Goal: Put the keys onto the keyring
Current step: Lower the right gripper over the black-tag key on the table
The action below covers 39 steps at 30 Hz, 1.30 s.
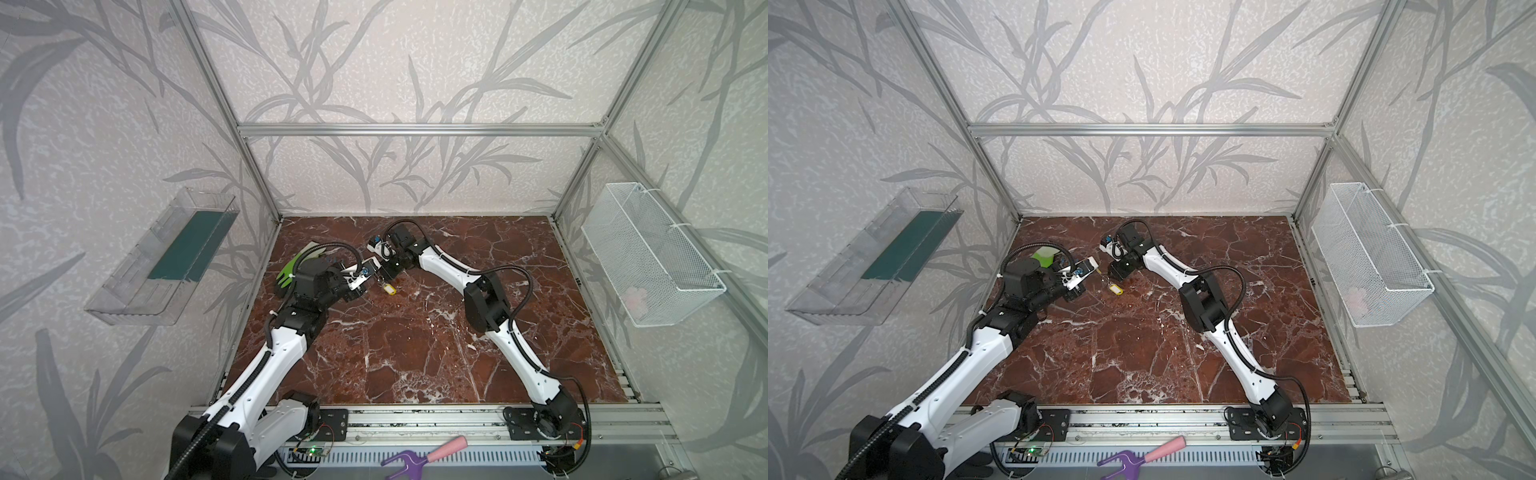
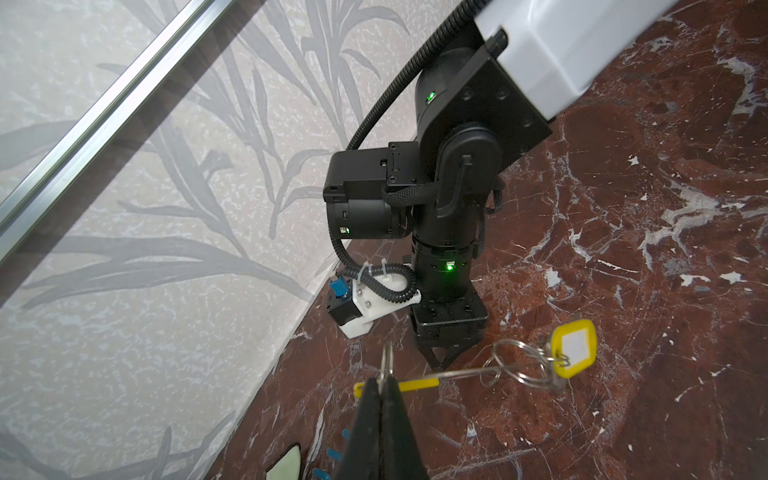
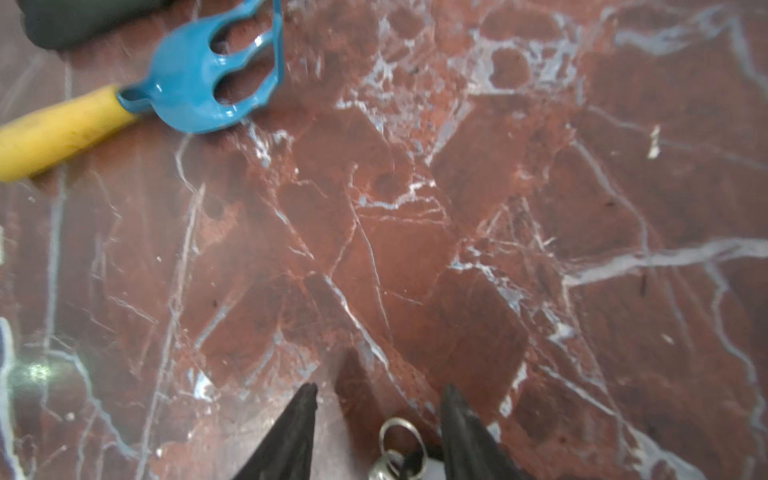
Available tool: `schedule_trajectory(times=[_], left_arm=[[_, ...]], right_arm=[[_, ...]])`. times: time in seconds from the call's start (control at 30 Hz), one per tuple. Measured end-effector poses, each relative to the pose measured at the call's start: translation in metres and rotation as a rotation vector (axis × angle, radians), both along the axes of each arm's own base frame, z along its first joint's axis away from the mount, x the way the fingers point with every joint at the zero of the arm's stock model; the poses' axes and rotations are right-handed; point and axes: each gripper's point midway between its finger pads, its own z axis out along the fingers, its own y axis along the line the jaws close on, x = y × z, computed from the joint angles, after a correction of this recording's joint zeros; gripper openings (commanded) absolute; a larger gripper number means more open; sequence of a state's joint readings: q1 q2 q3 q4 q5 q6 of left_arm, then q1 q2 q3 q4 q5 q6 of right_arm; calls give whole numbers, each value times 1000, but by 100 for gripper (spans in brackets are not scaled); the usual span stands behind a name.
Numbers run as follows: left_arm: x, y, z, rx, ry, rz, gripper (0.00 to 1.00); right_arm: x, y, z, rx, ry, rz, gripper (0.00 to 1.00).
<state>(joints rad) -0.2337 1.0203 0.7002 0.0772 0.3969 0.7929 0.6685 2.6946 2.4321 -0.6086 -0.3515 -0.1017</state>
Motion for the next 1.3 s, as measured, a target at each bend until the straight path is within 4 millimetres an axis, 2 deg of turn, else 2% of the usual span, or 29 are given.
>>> schedule_trajectory(times=[0.23, 0.5, 0.6, 0.73, 0.87, 1.13, 1.3], left_arm=[[-3, 0, 7, -9, -22, -4, 0], [-5, -2, 10, -24, -31, -22, 0], [-6, -4, 10, -30, -31, -31, 0], [-6, -4, 9, -32, -31, -34, 0], [-6, -4, 10, -37, -33, -32, 0], [-7, -4, 12, -39, -39, -32, 0], [-8, -4, 13, -39, -42, -32, 0]], right_arm=[[0, -14, -3, -54, 23, -76, 45], [-46, -57, -6, -144, 37, -99, 38], [-61, -65, -7, -160, 16, -93, 37], [-71, -73, -7, -164, -19, -97, 42], [-65, -68, -5, -151, -54, -103, 46], [-31, -38, 5, -91, -111, -107, 47], [-26, -29, 1, -84, -98, -96, 49]])
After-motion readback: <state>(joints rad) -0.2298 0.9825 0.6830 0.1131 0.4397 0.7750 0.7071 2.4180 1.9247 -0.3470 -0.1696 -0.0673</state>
